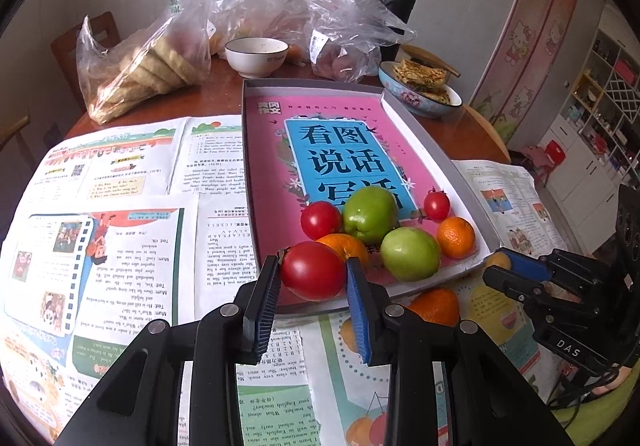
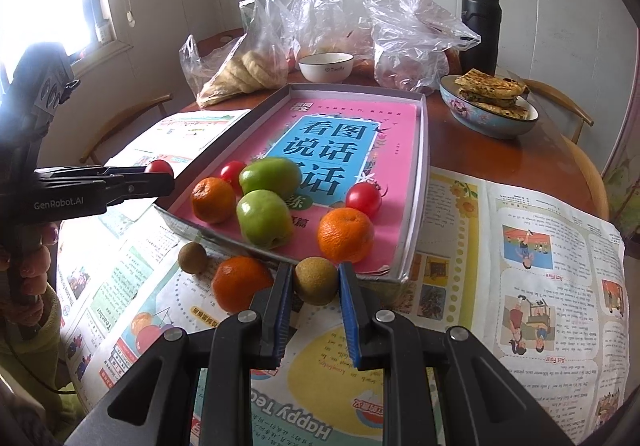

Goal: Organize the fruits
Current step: 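Carry the tomato into the box with the left tool while the right tool carries the yellow fruit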

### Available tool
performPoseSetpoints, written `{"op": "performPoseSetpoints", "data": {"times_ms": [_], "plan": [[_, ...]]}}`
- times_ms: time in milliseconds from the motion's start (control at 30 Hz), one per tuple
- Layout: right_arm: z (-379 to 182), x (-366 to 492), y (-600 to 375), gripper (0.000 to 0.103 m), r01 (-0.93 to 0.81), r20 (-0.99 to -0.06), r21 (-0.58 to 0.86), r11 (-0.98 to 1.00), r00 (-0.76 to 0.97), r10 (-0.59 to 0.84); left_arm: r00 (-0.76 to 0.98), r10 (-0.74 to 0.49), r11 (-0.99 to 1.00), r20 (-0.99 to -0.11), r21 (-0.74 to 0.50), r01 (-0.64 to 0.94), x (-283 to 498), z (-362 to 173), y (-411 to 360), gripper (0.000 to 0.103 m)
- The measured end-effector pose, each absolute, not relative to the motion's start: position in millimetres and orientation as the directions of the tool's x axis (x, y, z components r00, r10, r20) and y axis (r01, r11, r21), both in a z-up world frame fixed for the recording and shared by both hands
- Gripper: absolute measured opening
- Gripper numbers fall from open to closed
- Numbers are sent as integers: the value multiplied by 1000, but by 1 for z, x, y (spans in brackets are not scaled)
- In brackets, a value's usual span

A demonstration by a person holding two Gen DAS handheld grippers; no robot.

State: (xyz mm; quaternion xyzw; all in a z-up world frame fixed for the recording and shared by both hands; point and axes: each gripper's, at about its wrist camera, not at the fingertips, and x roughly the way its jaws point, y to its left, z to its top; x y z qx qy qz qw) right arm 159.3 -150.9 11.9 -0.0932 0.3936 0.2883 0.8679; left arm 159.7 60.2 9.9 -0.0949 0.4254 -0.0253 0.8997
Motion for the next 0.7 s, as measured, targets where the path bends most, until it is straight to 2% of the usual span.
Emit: {"op": "performPoseSetpoints", "data": {"times_ms": [700], "plan": [[9,190,-160,23,-498,-739,47,866,566,365,621,-146,979,-770,-205,-23,188,1,64,34]]}}
